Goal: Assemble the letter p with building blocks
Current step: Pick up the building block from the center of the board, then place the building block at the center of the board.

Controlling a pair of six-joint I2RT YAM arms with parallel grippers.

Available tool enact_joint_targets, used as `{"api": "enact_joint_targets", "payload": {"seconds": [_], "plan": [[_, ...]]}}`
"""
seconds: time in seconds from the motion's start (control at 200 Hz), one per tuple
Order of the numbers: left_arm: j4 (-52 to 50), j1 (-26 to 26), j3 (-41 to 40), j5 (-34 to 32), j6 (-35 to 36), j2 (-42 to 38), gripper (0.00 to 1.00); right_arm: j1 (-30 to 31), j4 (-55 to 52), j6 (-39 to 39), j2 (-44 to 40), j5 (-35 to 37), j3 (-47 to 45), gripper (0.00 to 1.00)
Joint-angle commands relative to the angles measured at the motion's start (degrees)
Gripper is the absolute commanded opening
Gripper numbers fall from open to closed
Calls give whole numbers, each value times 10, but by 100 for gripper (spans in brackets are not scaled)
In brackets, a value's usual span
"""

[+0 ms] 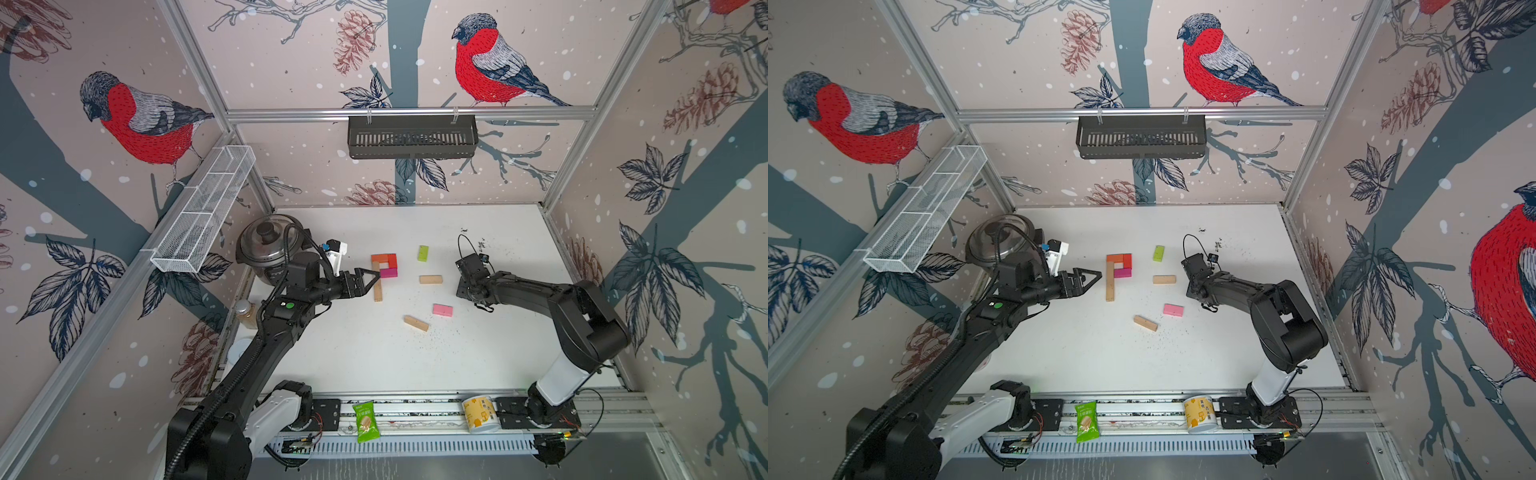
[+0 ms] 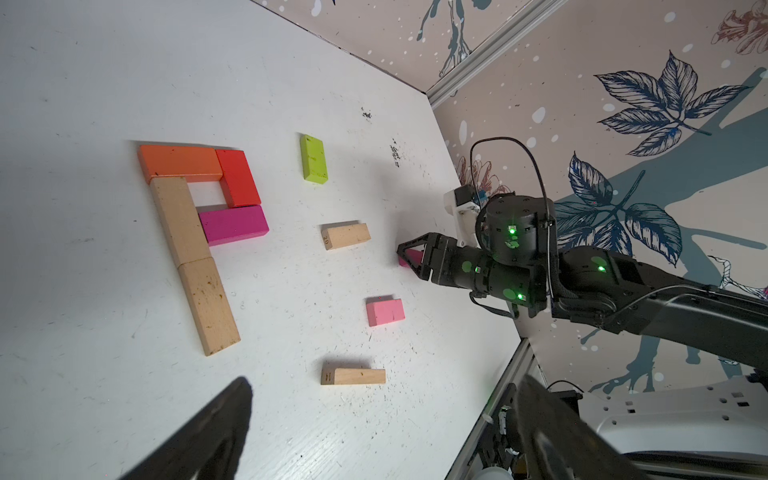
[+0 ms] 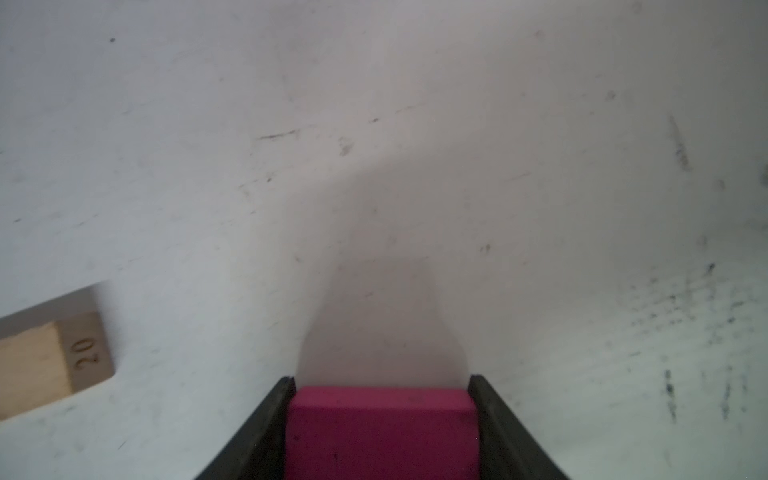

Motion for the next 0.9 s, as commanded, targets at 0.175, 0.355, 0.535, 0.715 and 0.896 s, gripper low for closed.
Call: {"api": "enact_joint_targets", "payload": {"seconds": [0.175, 0.355, 0.535, 0.715, 0.896], "plan": [[13, 2, 4, 0, 7, -1, 98, 60, -20, -77, 2, 34, 45, 51], [12, 2, 5, -2, 7, 1, 98, 62, -8, -75, 26, 27, 49, 52], [12, 2, 4, -2, 7, 2, 98, 61, 9, -75, 39, 24, 47, 54], [15, 2, 4, 6, 8, 2, 98, 50, 23, -84, 53, 14, 50, 54], [19, 1, 3, 13, 7, 2, 98, 42, 31, -94, 68, 11, 57, 56]]}}
